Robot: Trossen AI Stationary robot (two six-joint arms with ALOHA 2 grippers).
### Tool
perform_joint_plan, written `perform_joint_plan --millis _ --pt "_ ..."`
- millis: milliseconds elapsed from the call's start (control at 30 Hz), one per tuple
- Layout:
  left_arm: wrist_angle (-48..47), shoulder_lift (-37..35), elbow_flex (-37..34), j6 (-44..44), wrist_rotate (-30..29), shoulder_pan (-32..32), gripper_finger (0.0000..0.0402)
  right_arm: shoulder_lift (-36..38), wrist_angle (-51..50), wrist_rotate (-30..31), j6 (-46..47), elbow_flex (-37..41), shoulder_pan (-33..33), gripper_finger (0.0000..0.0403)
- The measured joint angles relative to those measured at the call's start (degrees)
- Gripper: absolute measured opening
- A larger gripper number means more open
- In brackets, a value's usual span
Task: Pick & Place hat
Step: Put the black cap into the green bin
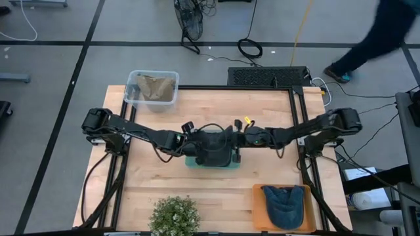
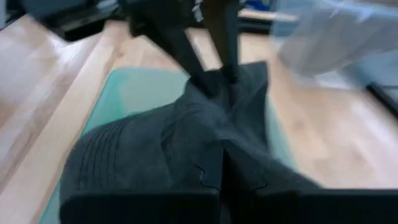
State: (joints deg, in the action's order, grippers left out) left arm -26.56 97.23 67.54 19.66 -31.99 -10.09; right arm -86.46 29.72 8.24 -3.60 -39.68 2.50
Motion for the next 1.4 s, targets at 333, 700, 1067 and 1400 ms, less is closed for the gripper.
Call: perform_joint_plan --millis 333,700,1067,1400 --pt "4.72 0.0 -7.11 3.66 -1.67 2.32 0.0113 -5.66 0.94 -4.27 1.47 -0.11 -3.92 0.0" --pt "9.07 0.0 -9.26 2.55 -3.04 3.95 0.0113 -5.61 -5.02 -3.94 5.17 -0.22 -5.72 0.0" --pt "8.85 0.0 -9.28 5.0 -1.49 3.95 0.0113 -5.59 -11.55 -8.37 8.41 -0.22 -7.88 0.0" --pt "9.09 -2.43 -9.35 1.25 -1.07 2.89 0.0113 -3.1 -9.55 -8.65 7.15 0.05 -7.86 0.0"
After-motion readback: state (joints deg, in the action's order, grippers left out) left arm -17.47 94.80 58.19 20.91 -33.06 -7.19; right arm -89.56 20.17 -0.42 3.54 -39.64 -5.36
